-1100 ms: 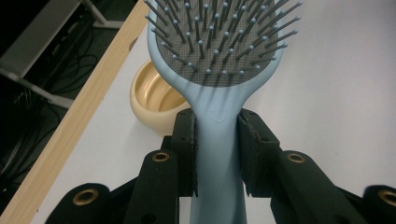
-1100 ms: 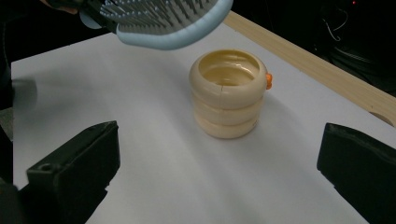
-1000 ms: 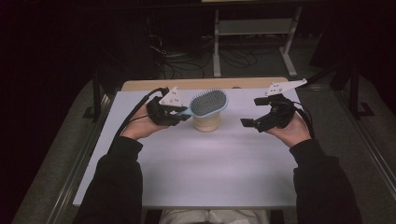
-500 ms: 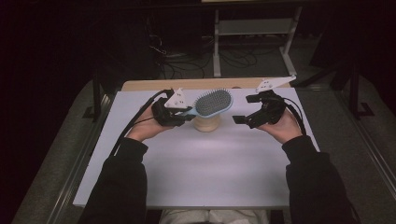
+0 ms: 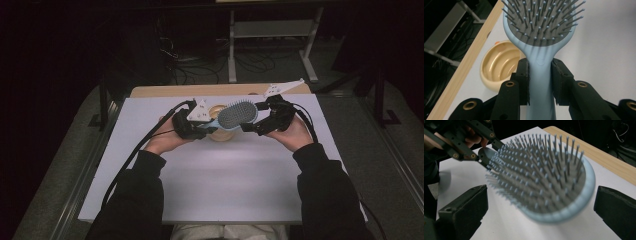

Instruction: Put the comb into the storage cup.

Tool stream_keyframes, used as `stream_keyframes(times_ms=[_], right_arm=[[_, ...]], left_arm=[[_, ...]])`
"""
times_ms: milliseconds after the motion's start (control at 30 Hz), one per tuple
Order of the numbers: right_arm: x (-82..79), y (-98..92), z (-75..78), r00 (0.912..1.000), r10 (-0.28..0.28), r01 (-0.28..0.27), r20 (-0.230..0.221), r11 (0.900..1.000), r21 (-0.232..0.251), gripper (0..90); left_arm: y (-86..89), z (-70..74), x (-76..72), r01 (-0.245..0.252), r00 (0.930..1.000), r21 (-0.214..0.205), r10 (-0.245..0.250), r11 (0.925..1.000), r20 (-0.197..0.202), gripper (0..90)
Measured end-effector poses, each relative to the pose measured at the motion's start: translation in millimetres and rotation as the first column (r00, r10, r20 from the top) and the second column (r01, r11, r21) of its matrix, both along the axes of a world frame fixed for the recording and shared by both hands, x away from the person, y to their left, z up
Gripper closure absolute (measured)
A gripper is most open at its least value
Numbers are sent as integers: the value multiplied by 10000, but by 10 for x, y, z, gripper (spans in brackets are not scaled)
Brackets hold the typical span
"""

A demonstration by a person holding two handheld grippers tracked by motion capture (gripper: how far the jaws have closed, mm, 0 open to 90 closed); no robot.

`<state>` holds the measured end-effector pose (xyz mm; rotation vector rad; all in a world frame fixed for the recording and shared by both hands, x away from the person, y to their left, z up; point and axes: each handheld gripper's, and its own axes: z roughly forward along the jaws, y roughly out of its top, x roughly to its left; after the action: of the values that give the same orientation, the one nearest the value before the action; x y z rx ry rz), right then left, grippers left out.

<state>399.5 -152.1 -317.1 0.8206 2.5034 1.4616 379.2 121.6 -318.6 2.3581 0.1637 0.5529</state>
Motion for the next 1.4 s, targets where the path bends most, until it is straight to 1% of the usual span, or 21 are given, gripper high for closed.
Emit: stream_keyframes(times_ms=[100, 200, 300, 367, 433, 467, 567, 633, 733, 800, 833, 867, 933, 967, 1000, 1100, 1233, 1300, 1400], right_arm=[[17, 5, -3, 9999, 6, -5, -131, 10000, 59, 0], [31, 6, -2, 9996, 135, -132, -264, 9998, 130, 0], [42, 5, 13, 9990, 148, -140, -432, 9997, 197, 0], [60, -5, 33, 9978, 162, -133, -649, 9989, 450, 3], [82, -23, 49, 9954, 322, -258, -907, 9971, 715, 75], [90, -26, 55, 9944, 293, -219, -1018, 9971, 730, 85], [127, -46, 57, 9892, 301, -205, -1433, 9974, 685, 136], [148, -63, 47, 9857, 200, -86, -1673, 9976, 689, 184], [168, -78, 39, 9792, 29, 105, -2027, 9978, 649, 230], [171, -93, 46, 9782, 128, 9, -2073, 9979, 655, 297], [167, -119, 62, 9767, 236, -68, -2133, 9968, 795, 359], [162, -134, 76, 9760, 378, -183, -2144, 9956, 920, 391], [135, -163, 134, 9765, 740, -508, -2022, 9917, 1179, 491], [120, -167, 166, 9771, 824, -592, -1963, 9909, 1213, 520], [106, -162, 199, 9780, 863, -648, -1898, 9911, 1167, 529], [61, -121, 294, 9843, 702, -601, -1618, 9959, 670, 557], [16, -45, 388, 9900, 623, -625, -1268, 9980, 24, 578], [1, -16, 424, 9918, 635, -656, -1105, 9977, -158, 581], [-14, 5, 460, 9923, 649, -684, -1059, 9972, -298, 585]], left_arm=[[-34, -12, -15, 80, 9999, -102, -79, 9999, 67, 703], [-47, -15, -29, 132, 9998, -176, -130, 9998, 153, 703], [-60, -28, -29, 143, 9996, -92, -140, 9999, 248, 703], [-69, -43, -25, 123, 9996, -80, -121, 9999, 251, 703], [-77, -56, -27, 126, 9995, -92, -123, 9999, 290, 703], [-80, -59, -26, 155, 9994, -83, -153, 9998, 310, 703], [-96, -78, -35, 212, 9983, 123, -218, 9997, 541, 703], [-106, -87, -36, 234, 9979, 193, -245, 9995, 603, 703], [-114, -101, -32, 250, 9974, 389, -276, 9989, 659, 703], [-116, -122, -35, 246, 9975, 547, -282, 9982, 655, 703], [-116, -126, -36, 248, 9975, 593, -287, 9979, 652, 704], [-117, -130, -37, 271, 9973, 638, -313, 9976, 661, 705], [-127, -142, -41, 269, 9974, 672, -313, 9974, 653, 706], [-134, -146, -39, 284, 9973, 639, -326, 9976, 661, 708], [-139, -147, -37, 291, 9974, 574, -328, 9979, 643, 709], [-147, -154, -29, 270, 9976, 525, -303, 9983, 621, 711], [-156, -174, -23, 225, 9983, 415, -247, 9989, 533, 713], [-150, -171, -16, 246, 9989, 361, -260, 9990, 400, 715], [-146, -169, -16, 294, 9993, 207, -299, 9994, 245, 716]])
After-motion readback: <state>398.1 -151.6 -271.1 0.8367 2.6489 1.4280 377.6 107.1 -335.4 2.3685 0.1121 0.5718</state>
